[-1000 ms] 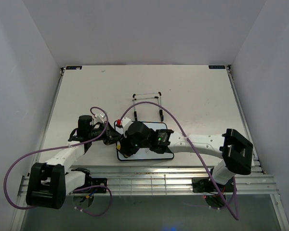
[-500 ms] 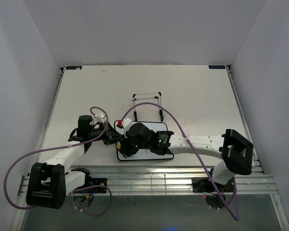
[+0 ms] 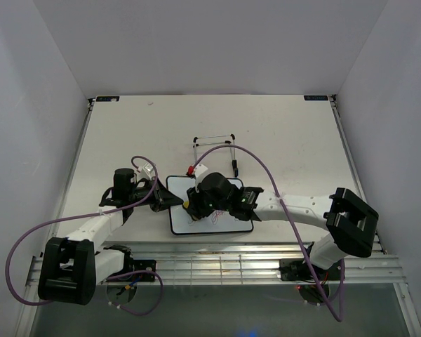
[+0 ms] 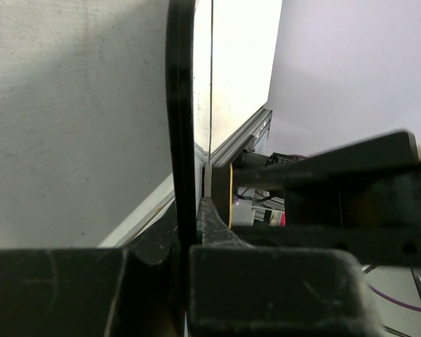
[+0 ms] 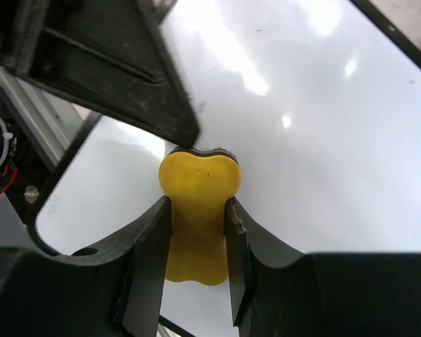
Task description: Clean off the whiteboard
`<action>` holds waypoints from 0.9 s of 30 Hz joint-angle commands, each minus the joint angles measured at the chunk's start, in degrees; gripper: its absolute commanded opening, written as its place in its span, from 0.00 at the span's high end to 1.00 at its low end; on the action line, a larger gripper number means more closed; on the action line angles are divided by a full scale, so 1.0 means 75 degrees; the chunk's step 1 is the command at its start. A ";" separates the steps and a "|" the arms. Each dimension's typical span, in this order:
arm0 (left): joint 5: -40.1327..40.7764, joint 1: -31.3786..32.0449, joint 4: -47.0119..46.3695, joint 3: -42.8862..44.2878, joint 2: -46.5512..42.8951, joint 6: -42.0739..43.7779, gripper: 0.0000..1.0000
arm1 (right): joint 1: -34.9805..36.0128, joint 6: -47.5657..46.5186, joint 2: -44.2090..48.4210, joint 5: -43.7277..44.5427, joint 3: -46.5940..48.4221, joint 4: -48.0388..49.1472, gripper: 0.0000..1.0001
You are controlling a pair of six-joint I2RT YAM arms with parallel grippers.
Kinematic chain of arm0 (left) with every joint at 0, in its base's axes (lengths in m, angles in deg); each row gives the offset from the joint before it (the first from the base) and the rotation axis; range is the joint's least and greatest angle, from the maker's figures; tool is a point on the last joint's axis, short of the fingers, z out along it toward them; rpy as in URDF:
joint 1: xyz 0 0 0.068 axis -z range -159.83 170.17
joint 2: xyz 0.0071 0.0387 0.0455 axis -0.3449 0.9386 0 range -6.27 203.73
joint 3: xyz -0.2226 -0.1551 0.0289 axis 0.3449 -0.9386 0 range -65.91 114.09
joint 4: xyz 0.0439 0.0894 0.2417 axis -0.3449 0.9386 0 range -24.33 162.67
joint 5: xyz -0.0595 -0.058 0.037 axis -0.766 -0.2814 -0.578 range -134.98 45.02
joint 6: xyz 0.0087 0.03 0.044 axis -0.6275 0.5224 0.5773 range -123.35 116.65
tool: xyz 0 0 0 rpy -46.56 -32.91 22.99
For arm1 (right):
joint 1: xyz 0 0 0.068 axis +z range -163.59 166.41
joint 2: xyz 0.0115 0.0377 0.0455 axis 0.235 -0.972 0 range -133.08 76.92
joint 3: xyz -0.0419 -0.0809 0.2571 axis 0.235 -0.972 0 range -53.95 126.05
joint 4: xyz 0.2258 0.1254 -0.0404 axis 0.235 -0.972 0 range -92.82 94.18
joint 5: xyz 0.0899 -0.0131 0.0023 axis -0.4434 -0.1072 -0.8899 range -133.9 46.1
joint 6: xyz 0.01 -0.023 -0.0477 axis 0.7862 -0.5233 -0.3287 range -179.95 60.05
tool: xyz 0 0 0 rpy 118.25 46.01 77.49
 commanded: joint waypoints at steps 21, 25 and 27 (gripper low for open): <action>-0.0139 -0.0002 -0.0259 -0.0013 -0.0208 0.0261 1.00 | 0.0338 -0.0101 0.0364 -0.0980 -0.0395 0.0203 0.68; -0.0092 -0.0002 -0.0259 -0.0036 -0.0208 0.0237 1.00 | 0.0654 -0.0042 0.0411 -0.1085 -0.0584 0.0591 0.68; -0.0115 -0.0002 -0.0306 -0.0048 -0.0185 0.0191 1.00 | 0.0748 -0.0077 0.0341 -0.1062 -0.0572 0.0649 0.68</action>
